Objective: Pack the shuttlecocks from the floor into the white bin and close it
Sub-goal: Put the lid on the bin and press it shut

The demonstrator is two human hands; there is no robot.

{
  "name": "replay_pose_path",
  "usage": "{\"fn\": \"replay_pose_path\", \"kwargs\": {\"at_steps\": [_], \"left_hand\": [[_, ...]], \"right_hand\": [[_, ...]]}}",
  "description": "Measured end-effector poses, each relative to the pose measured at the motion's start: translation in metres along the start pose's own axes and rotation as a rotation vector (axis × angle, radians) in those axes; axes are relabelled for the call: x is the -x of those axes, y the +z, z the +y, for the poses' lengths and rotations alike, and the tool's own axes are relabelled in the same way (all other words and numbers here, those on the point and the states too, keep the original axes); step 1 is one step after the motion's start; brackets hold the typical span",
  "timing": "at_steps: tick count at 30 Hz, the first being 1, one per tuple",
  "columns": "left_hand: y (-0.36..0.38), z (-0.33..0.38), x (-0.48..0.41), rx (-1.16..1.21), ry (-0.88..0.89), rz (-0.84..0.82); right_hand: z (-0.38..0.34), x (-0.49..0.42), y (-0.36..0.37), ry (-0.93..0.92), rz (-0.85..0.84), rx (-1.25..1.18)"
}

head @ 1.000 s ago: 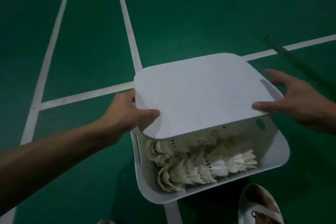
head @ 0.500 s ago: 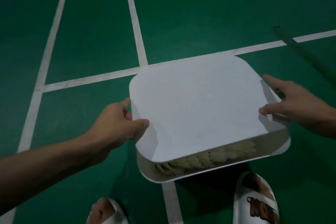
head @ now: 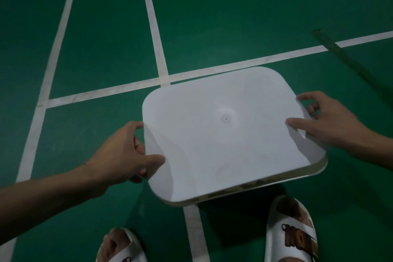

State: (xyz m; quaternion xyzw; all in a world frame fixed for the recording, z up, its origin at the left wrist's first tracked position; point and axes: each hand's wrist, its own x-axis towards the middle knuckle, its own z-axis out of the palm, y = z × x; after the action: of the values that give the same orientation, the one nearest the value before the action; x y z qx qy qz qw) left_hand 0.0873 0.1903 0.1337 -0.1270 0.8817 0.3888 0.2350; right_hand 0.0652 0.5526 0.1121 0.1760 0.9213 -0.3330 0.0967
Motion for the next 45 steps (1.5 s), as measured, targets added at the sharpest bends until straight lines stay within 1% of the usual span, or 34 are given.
{"fn": "replay_pose_path", "kwargs": {"at_steps": [3, 5, 6, 8, 10, 12, 14, 19, 26, 33, 38, 41, 43, 45], "left_hand": [[0.003, -0.001, 0.002, 0.029, -0.049, -0.047], [0.006, -0.001, 0.002, 0.033, -0.081, -0.063], [0.008, -0.001, 0.002, 0.076, -0.103, -0.062], [0.013, 0.000, -0.001, 0.282, -0.133, -0.043], [0.018, 0.000, -0.004, 0.456, -0.136, -0.014], [0.021, 0.000, -0.007, 0.527, -0.149, -0.007], [0.022, 0.001, -0.009, 0.546, -0.154, -0.016], [0.005, 0.006, -0.025, 0.553, -0.165, 0.013], [-0.048, 0.021, -0.080, 0.505, -0.113, 0.092], [-0.066, 0.012, -0.118, 0.467, -0.122, 0.066], [-0.068, 0.015, -0.132, 0.413, -0.110, 0.018], [-0.068, 0.013, -0.136, 0.346, -0.043, 0.072], [-0.071, 0.013, -0.138, 0.280, 0.001, 0.110], [-0.074, 0.013, -0.137, 0.235, 0.024, 0.113]], "right_hand": [[-0.003, -0.003, -0.003, 0.014, -0.024, -0.010], [-0.003, -0.009, -0.003, 0.034, -0.029, -0.060], [-0.004, -0.012, -0.003, 0.065, -0.048, -0.118], [-0.004, -0.016, 0.000, 0.124, -0.098, -0.233], [-0.004, -0.018, 0.002, 0.149, -0.129, -0.288], [-0.003, -0.017, 0.001, 0.161, -0.125, -0.333], [-0.003, -0.014, 0.001, 0.163, -0.119, -0.372], [-0.016, -0.016, 0.007, 0.136, -0.111, -0.407], [-0.071, -0.061, 0.027, 0.048, -0.057, -0.407], [-0.092, -0.089, 0.041, 0.025, -0.089, -0.382], [-0.094, -0.106, 0.040, 0.046, -0.094, -0.288], [-0.095, -0.111, 0.040, 0.021, -0.049, -0.169], [-0.095, -0.111, 0.040, 0.015, -0.033, -0.124], [-0.095, -0.110, 0.038, 0.010, -0.037, -0.096]]}}
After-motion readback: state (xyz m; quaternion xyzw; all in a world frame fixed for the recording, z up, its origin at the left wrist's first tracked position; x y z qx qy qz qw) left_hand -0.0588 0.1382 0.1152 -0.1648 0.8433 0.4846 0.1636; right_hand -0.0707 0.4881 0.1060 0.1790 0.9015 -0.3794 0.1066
